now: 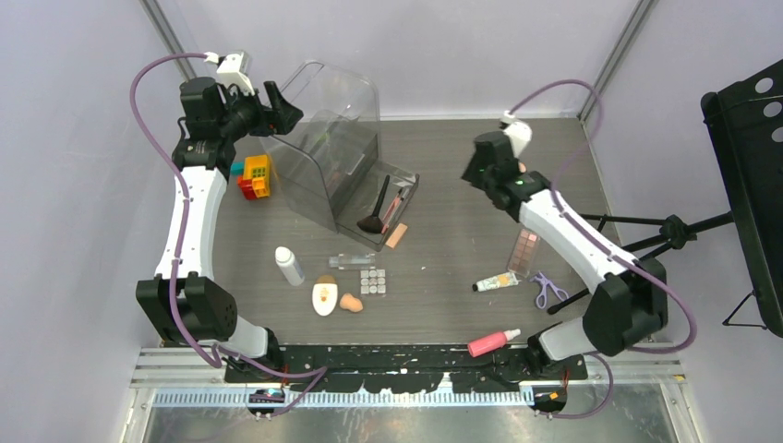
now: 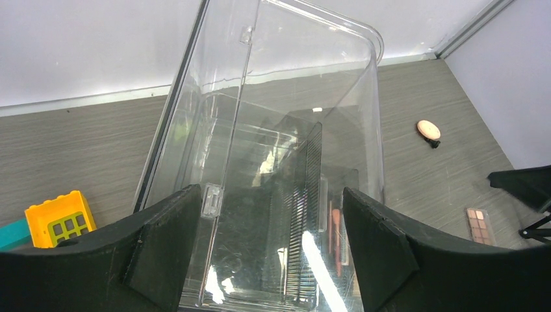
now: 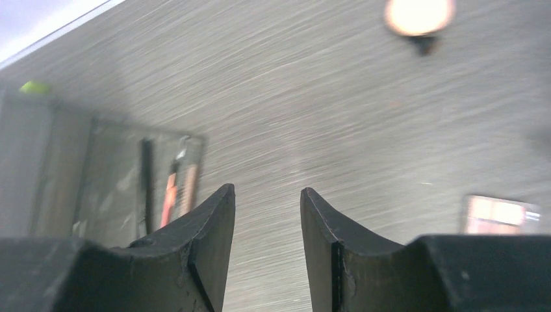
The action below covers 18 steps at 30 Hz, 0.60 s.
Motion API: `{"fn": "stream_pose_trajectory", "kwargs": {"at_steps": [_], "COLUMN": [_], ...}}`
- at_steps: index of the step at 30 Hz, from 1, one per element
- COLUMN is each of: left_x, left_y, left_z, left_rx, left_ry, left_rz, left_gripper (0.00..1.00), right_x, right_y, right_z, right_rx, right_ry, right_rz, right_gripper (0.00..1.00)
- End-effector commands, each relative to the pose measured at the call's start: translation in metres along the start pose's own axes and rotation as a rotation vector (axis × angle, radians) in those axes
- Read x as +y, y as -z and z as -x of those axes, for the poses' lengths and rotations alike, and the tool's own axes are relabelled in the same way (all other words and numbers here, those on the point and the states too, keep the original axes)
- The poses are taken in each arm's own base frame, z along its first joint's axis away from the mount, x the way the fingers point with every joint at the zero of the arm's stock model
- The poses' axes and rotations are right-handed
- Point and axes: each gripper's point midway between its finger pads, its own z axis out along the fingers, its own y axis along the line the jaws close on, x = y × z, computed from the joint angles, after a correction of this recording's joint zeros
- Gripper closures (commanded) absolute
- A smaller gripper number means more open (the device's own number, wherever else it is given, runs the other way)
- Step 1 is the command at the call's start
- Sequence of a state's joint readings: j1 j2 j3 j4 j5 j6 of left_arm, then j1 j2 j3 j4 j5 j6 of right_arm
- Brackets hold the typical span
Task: Organize the makeup
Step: Place the makeup in the drawer, then pick up the makeup tool from the center of the board.
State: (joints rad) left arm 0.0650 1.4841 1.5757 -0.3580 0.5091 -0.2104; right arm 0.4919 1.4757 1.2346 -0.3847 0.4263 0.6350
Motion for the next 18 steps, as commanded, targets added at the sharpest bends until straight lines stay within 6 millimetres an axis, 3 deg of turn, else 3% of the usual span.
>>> {"fn": "stream_pose_trajectory", "kwargs": {"at_steps": [1,6,12,18], "left_x": [0.001,0.000,-0.002,-0.004], "left_y": [0.005,0.004,0.003,0.004], "left_z": [-0.019,-0.020,-0.019,-0.017], "left_rx": [0.063,0.061,0.058,0.053], "left_ry": [0.063,0.067,0.074,0.075], "left_rz": [0.010,0.003,-0.008,-0.017], "left_gripper": [0.18,0.18,0.18,0.18], "right_x": [-0.076,-0.109,-0.136,-0.168], "right_y": [0.001,-0.014,-0.056,-0.113], "right_z": [0.003,0.006,0.025,0.019], "right_rx": [0.015,0.040,0.061,0.157], "right_ry": [-0.004,-0.032,-0.045,-0.078], "right_rz": [-0.172,-0.232,-0.323,-0.374], "right_gripper": [0.53,0.53,0.54,0.38]}}
